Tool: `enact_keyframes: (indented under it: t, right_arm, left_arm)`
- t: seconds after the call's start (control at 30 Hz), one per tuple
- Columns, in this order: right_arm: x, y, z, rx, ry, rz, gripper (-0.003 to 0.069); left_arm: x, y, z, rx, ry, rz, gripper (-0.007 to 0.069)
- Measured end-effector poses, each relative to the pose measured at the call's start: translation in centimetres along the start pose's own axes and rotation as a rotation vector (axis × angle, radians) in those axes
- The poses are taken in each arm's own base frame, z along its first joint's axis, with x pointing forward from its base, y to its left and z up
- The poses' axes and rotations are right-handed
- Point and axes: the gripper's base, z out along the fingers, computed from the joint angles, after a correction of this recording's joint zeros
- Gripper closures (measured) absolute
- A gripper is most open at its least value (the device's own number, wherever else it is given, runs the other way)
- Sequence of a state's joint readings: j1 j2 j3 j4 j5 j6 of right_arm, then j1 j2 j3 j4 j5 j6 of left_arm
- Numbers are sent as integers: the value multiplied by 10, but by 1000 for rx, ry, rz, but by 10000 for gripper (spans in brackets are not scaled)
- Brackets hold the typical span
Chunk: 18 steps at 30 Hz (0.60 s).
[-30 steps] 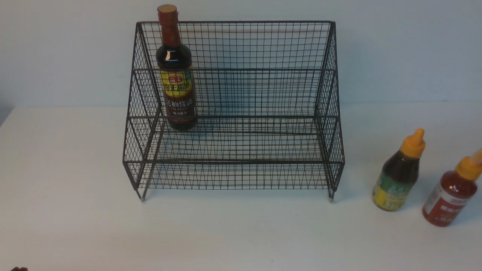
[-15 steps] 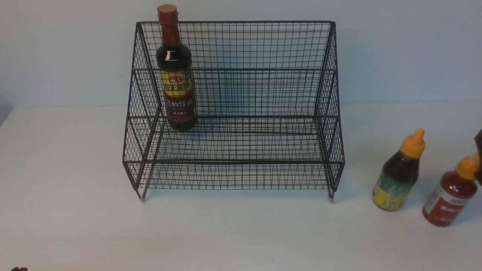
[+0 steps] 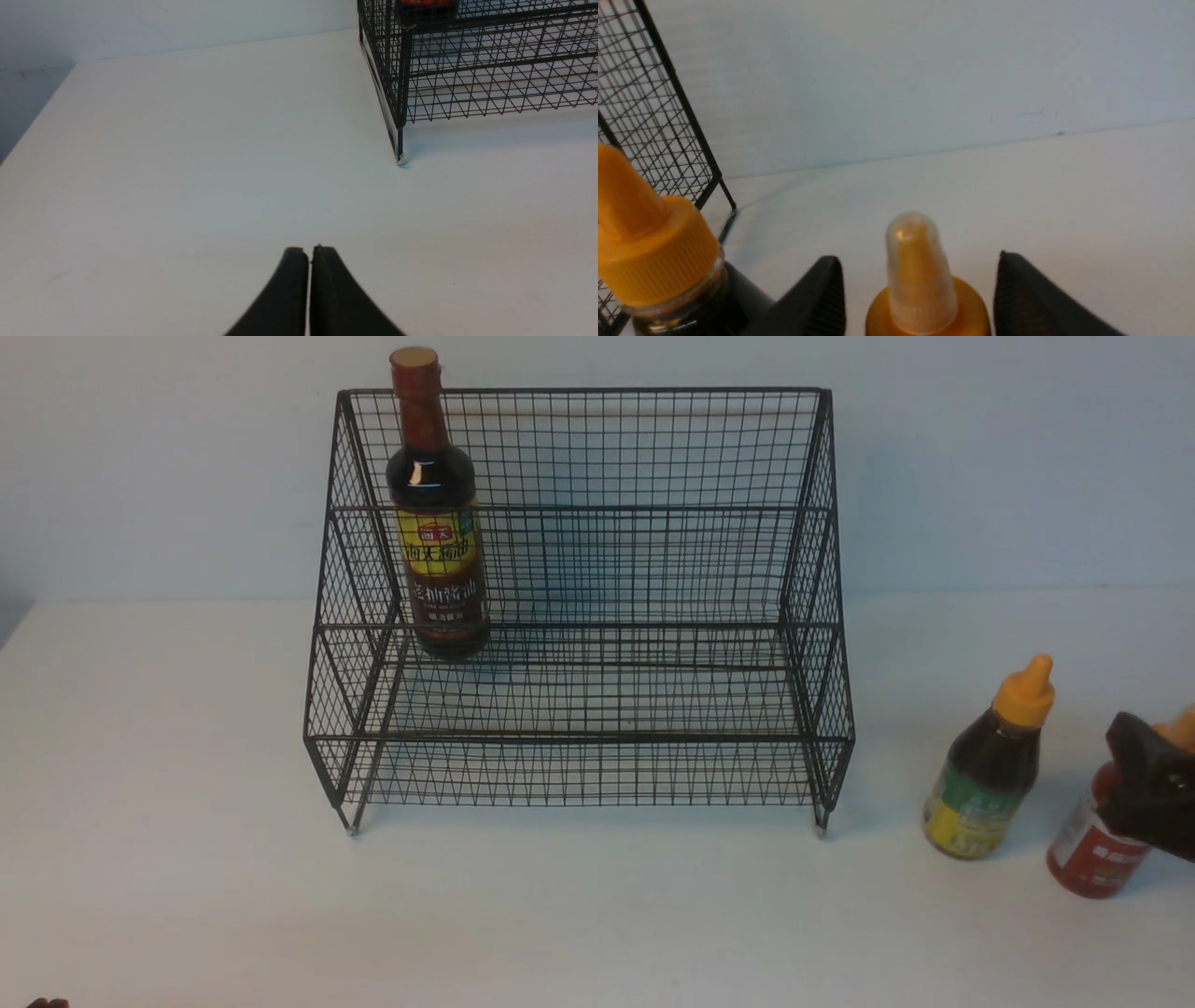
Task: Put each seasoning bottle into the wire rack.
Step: Use the right arm to grab the condiment bottle closest to it, then use the right arm to put the condiment bottle back on the shelf
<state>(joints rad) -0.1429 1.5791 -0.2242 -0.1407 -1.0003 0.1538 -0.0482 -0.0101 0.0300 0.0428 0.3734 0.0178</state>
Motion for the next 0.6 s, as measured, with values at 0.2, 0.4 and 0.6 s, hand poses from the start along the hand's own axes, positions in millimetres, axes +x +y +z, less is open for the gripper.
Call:
enact_keyframes:
  t: [0.2,0.4,0.6]
  right_arm:
    - [0,0,0,-5,-5,-12,376]
    - [-18,4,-11,-8,-25,-40,376]
    - [-62,8,-44,30,-69,-88,376]
  left_arm:
    - [0,0,0,0,0,0,629]
    - [0,0,0,0,0,0,629]
    - [0,0,0,0,0,0,629]
